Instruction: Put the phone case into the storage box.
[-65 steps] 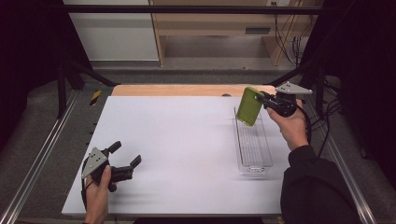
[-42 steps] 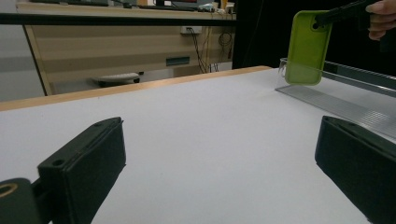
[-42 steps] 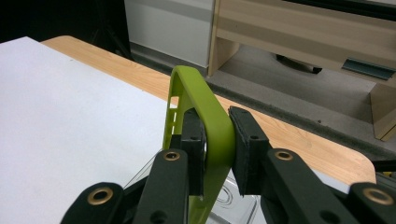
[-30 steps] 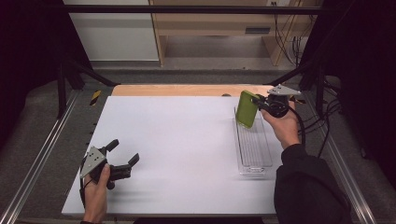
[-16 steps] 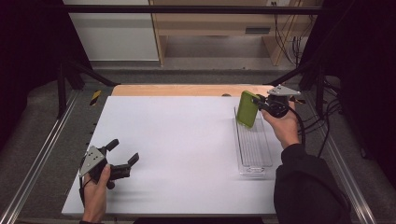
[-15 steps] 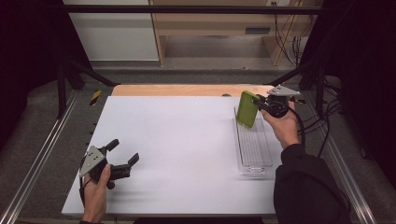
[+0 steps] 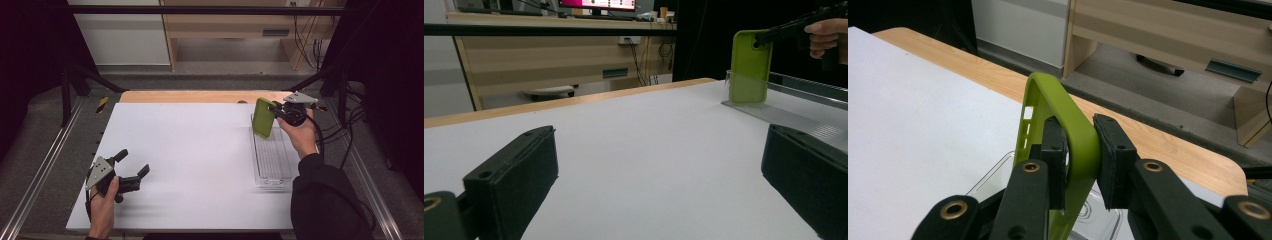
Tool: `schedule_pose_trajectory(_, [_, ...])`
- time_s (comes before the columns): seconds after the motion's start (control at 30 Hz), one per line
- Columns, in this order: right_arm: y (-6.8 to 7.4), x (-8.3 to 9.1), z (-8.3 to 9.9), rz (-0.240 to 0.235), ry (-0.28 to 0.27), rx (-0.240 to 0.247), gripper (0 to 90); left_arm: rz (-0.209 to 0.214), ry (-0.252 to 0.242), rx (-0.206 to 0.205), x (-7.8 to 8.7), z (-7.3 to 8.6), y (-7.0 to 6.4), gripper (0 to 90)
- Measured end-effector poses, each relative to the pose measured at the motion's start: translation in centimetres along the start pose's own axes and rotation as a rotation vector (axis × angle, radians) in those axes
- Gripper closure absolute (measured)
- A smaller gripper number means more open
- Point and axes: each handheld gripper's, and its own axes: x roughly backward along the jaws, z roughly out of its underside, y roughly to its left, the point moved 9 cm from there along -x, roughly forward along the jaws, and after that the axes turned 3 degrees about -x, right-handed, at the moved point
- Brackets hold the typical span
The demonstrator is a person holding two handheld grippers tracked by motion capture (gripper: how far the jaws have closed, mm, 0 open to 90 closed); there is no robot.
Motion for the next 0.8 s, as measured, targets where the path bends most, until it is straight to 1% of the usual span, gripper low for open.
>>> schedule_pose_trajectory(0.1, [-0.09, -0.13, -0.03, 0.008, -0.002, 0.010, 75.9, 0.002, 0.002, -0.005, -0.02, 0.01, -0.06, 1.3])
schedule_pose_trajectory(0.43, [-0.28, -0.59, -0.13, 0.033, -0.009, -0.016, 75.1, 0.000, -0.001, 0.000, 0.08, -0.03, -0.06, 1.3])
schedule_pose_trajectory(0.63, [-0.43, -0.74, -0.22, 0.046, -0.009, -0.018, 74.7, -0.001, -0.002, 0.003, 0.12, -0.05, -0.03, 1.2])
schedule_pose_trajectory(0.8, [-0.46, -0.77, -0.29, 0.058, -0.012, -0.021, 74.4, -0.001, -0.003, -0.003, 0.15, -0.11, -0.12, 1.2])
